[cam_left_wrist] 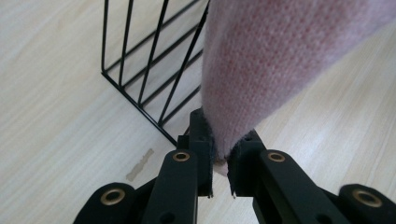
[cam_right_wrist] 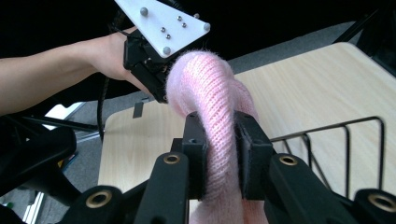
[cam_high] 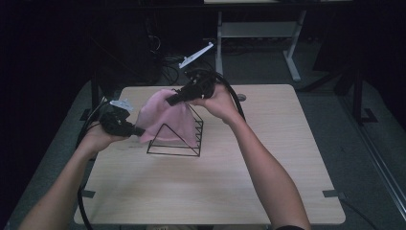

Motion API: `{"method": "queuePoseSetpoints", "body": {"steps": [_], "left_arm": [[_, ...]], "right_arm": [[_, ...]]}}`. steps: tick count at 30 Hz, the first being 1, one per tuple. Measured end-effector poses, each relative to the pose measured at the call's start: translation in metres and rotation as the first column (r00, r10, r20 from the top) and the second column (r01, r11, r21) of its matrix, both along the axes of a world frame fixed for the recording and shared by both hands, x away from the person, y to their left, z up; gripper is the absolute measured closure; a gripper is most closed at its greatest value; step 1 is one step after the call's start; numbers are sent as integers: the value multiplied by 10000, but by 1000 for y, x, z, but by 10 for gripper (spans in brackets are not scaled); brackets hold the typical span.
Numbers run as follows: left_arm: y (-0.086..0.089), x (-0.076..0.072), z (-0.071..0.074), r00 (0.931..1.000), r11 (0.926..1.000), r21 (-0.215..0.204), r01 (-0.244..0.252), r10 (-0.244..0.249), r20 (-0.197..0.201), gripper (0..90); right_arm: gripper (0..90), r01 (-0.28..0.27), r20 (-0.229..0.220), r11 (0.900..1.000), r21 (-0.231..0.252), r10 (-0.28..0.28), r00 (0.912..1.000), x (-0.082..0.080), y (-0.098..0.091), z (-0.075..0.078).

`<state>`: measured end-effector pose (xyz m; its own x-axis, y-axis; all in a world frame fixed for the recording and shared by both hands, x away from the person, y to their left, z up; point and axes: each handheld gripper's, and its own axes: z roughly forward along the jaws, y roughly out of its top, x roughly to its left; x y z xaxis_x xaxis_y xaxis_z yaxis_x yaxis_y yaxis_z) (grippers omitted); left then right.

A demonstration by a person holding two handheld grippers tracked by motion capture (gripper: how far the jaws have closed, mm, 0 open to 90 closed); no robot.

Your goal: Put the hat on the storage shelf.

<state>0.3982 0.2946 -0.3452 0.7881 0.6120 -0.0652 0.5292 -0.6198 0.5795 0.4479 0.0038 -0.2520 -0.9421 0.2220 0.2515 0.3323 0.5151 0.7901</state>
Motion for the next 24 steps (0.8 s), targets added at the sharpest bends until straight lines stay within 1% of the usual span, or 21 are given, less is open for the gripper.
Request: {"method": "queuePoseSetpoints", "body": {"steps": [3, 4, 5, 6, 7, 8, 11, 12, 13, 14, 15, 21, 23, 24], "left_arm": [[1, -1, -5, 9999, 10000, 14, -28, 28, -103, 821], [1, 0, -7, 9999, 10000, 82, -14, 16, -168, 821], [1, 0, -8, 9999, 9999, 168, -12, 15, -153, 821], [1, 0, -9, 9999, 9998, 180, -51, 54, -146, 821], [1, 0, -11, 9998, 9998, 163, -69, 72, -178, 821], [1, 1, -13, 9998, 9998, 181, -65, 68, -204, 821], [1, 1, -19, 9994, 9998, 77, -187, 189, -291, 822], [2, 1, -21, 9993, 9997, 85, -207, 210, -318, 821], [3, 2, -23, 9992, 9998, 117, -172, 176, -360, 822], [2, 2, -24, 9989, 9997, 112, -225, 230, -404, 821], [2, 2, -25, 9990, 9995, 272, -185, 196, -407, 821], [-2, 4, -30, 9993, 9976, 678, -141, 164, -327, 821], [-3, 5, -31, 9994, 9955, 944, 51, -20, -336, 822], [-4, 5, -33, 9993, 9961, 884, -31, 64, -364, 821]], "right_arm": [[752, -52, -57, 9999, -107, 51, 10000, 0, 1, -5], [751, -39, -105, 10000, -77, 38, 9999, 0, 1, -8], [749, -59, -126, 10000, -67, 58, 9999, 0, 2, -9], [748, -85, -72, 9999, -119, 84, 9999, 0, 2, -10], [748, -57, -167, 9998, -189, 54, 9998, -1, 3, -11], [747, -100, -153, 9999, -132, 98, 9998, -1, 4, -12], [740, -147, -221, 9996, -234, 142, 9997, -1, 5, -16], [736, -115, -327, 9996, -250, 107, 9994, -1, 5, -18], [733, -168, -306, 9995, -277, 159, 9994, -1, 5, -20], [730, -128, -394, 9995, -288, 117, 9992, -1, 6, -22], [728, -135, -402, 9995, -270, 124, 9991, -1, 6, -23], [727, -201, -494, 9993, -316, 186, 9986, -2, 8, -30], [725, -272, -439, 9989, -383, 256, 9987, -1, 8, -32], [725, -274, -535, 9988, -411, 251, 9983, -2, 8, -33]]}}
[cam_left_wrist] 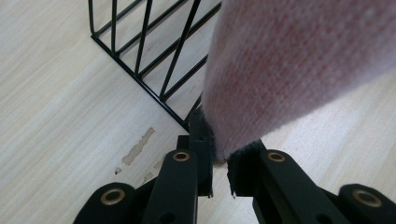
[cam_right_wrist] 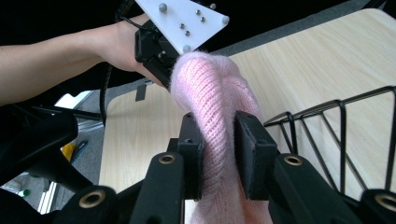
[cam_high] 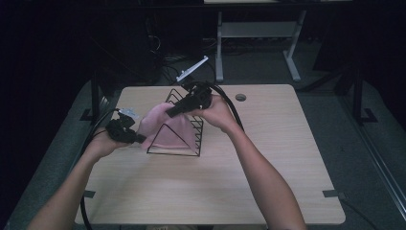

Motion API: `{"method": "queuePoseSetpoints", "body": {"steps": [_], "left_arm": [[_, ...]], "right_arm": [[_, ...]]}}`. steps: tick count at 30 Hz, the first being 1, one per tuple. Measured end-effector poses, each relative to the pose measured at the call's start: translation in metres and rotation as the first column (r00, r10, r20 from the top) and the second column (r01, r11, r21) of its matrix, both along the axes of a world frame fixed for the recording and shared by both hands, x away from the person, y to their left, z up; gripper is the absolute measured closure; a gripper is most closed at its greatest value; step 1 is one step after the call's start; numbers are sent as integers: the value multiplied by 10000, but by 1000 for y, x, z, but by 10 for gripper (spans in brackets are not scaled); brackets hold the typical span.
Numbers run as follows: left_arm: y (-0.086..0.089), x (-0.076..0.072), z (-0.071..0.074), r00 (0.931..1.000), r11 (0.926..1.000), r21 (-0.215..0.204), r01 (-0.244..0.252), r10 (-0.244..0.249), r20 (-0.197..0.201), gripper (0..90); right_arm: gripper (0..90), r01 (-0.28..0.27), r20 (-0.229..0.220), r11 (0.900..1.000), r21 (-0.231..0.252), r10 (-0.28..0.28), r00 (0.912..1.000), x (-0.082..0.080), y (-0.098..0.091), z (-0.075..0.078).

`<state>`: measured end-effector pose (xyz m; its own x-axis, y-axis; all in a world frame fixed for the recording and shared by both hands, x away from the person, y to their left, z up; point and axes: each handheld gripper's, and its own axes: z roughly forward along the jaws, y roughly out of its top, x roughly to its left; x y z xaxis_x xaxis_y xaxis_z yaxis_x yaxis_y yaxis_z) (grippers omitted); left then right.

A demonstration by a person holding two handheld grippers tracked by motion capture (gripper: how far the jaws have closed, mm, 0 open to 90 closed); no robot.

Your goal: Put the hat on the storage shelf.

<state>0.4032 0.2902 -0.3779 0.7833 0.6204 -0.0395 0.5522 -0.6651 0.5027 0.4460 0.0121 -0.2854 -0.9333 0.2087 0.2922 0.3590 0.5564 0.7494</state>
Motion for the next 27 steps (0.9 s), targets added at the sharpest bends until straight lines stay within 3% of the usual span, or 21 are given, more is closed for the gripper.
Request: {"method": "queuePoseSetpoints", "body": {"steps": [1, 7, 8, 12, 17, 21, 23, 27], "left_arm": [[0, 1, 0, 10000, 9998, 151, 88, -88, -4, 821], [-1, 2, -8, 9999, 9998, 152, 93, -91, -132, 822], [-1, 2, -9, 9999, 9998, 151, 98, -96, -139, 821], [-1, 2, -12, 9999, 9999, 144, 54, -52, -139, 821], [-1, 4, -18, 9995, 9991, 411, 35, -23, -299, 822], [-1, 4, -22, 9995, 9993, 360, -39, 51, -326, 821], [0, 6, -24, 9992, 9982, 600, 55, -32, -396, 821], [0, 7, -27, 9988, 9978, 665, 38, -5, -497, 821]], "right_arm": [[724, 21, -14, 10000, 3, -21, 10000, -1, 0, -2], [700, -56, -200, 9998, -166, 53, 9998, -2, 1, -7], [698, -129, -73, 9997, -205, 128, 9999, -1, 1, -9], [674, -138, -342, 9996, -231, 130, 9993, -2, 2, -11], [656, -271, -394, 9992, -294, 259, 9989, -2, 4, -13], [661, -316, -414, 9990, -324, 303, 9987, -2, 5, -16], [661, -280, -490, 9992, -280, 266, 9984, -2, 4, -17], [694, -281, -589, 9992, -281, 264, 9979, -2, 3, -20]]}}
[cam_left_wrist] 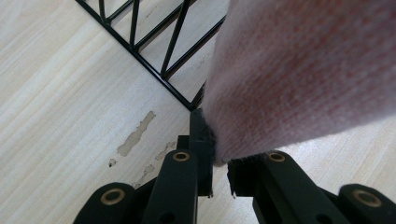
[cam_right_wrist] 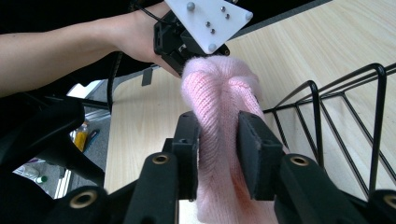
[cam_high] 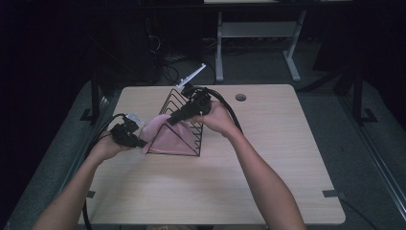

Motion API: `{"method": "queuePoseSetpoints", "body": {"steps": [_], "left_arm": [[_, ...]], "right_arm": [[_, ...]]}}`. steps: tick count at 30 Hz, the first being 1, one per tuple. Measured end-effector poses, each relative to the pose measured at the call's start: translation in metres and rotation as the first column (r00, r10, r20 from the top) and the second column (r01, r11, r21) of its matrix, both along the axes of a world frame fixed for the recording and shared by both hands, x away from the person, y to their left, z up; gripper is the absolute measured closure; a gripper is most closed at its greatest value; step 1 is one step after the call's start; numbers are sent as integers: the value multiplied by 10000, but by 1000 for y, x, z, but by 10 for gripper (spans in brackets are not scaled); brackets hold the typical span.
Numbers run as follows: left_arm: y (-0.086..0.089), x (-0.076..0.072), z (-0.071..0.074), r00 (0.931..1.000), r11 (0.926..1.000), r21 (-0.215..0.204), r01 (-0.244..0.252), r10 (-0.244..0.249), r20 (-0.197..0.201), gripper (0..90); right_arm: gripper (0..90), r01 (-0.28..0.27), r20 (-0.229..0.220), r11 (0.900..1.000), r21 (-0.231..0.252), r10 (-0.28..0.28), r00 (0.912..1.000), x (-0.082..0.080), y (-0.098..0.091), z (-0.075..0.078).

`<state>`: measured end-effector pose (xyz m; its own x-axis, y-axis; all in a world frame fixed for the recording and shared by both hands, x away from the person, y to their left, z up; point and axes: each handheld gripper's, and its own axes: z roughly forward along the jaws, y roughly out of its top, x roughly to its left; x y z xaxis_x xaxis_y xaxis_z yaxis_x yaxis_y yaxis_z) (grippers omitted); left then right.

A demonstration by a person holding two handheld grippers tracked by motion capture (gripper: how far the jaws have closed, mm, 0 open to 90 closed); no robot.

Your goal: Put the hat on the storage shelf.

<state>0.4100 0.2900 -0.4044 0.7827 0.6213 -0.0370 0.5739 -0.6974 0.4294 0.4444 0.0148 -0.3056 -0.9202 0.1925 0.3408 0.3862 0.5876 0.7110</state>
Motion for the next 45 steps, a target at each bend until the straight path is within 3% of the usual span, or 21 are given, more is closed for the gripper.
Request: {"method": "queuePoseSetpoints", "body": {"steps": [7, 13, 17, 23, 29, 34, 45], "left_arm": [[-4, 1, -4, 10000, 10000, 61, -11, 11, -15, 821], [-4, 1, -5, 10000, 9999, 136, 10, -9, -70, 822], [-2, 0, -7, 10000, 10000, -48, -19, 19, -18, 819], [2, -3, -5, 10000, 9996, -291, -32, 31, -14, 749], [5, -5, -4, 10000, 9988, -486, -11, 11, -2, 673], [7, -7, 0, 9996, 9982, -589, -136, 150, 234, 616], [17, -15, 7, 9983, 9958, -863, -296, 338, 483, 569]], "right_arm": [[803, -45, 92, 10000, 11, 45, 9999, -1, -1, -2], [813, -139, 94, 9999, -17, 139, 9999, -2, 0, -4], [806, -133, 101, 9999, -13, 133, 9999, -2, 0, -5], [703, -115, 167, 9999, 47, 115, 9998, -2, -3, -4], [577, 46, -57, 9999, 158, -45, 10000, -4, -10, -2], [486, 120, 220, 9998, 132, -123, 9997, -7, -18, 4], [403, 848, 189, 9958, 339, -854, 9962, -7, -47, 3]]}}
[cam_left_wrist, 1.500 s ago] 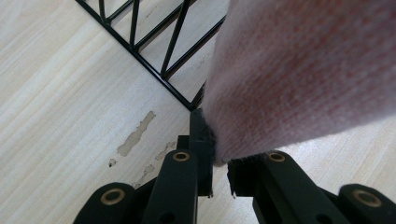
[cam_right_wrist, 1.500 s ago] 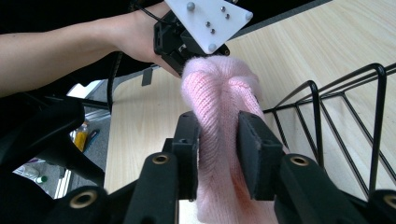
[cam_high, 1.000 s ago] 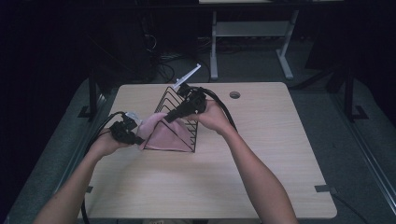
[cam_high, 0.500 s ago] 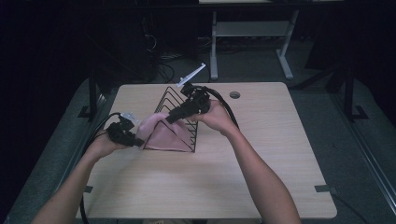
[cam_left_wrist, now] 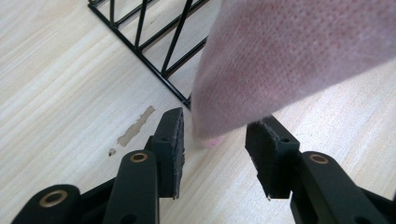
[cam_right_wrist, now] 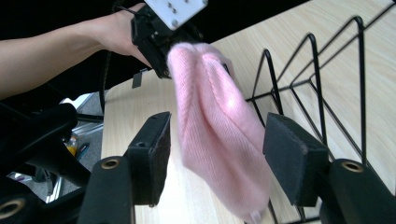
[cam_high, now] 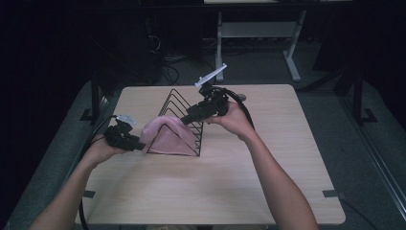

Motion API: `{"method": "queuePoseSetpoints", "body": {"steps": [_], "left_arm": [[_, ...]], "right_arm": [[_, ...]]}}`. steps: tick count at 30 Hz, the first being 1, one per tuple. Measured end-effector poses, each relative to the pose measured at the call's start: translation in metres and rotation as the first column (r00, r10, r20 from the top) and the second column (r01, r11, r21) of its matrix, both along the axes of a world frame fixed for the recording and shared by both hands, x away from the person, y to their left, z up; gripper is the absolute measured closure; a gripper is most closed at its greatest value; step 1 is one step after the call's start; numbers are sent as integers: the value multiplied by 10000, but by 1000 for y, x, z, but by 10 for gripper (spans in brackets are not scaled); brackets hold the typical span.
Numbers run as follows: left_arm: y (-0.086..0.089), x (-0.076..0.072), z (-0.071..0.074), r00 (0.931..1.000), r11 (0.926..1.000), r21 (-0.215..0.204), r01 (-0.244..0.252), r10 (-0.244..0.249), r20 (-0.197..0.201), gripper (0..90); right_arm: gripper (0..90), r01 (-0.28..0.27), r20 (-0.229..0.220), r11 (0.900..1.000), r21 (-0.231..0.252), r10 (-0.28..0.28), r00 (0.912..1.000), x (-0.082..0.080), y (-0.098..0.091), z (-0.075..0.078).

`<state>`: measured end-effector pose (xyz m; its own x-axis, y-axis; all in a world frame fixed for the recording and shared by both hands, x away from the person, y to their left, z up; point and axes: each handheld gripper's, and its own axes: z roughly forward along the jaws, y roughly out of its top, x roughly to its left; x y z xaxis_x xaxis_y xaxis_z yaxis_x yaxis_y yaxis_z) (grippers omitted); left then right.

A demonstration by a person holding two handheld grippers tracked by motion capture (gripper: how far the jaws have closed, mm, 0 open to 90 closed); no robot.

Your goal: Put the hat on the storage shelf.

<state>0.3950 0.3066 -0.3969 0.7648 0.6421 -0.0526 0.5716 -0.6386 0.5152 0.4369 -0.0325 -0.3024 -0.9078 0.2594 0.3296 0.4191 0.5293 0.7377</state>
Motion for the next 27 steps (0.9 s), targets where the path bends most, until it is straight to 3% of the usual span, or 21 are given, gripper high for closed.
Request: {"method": "queuePoseSetpoints", "body": {"steps": [8, 19, 27], "left_arm": [[4, -8, 2, 10000, 10000, -86, -26, 26, 61, 528], [5, -14, 6, 9997, 9995, -278, -139, 144, 201, 452], [7, -19, 7, 9993, 9993, -322, -190, 200, 311, 413]], "right_arm": [[359, 458, -39, 9989, 140, -458, 9989, -1, -20, 1], [330, 1053, 16, 9942, -216, -1053, 9944, -4, -45, 0], [305, 1633, -14, 9863, -235, -1634, 9866, -8, -72, -8]]}}
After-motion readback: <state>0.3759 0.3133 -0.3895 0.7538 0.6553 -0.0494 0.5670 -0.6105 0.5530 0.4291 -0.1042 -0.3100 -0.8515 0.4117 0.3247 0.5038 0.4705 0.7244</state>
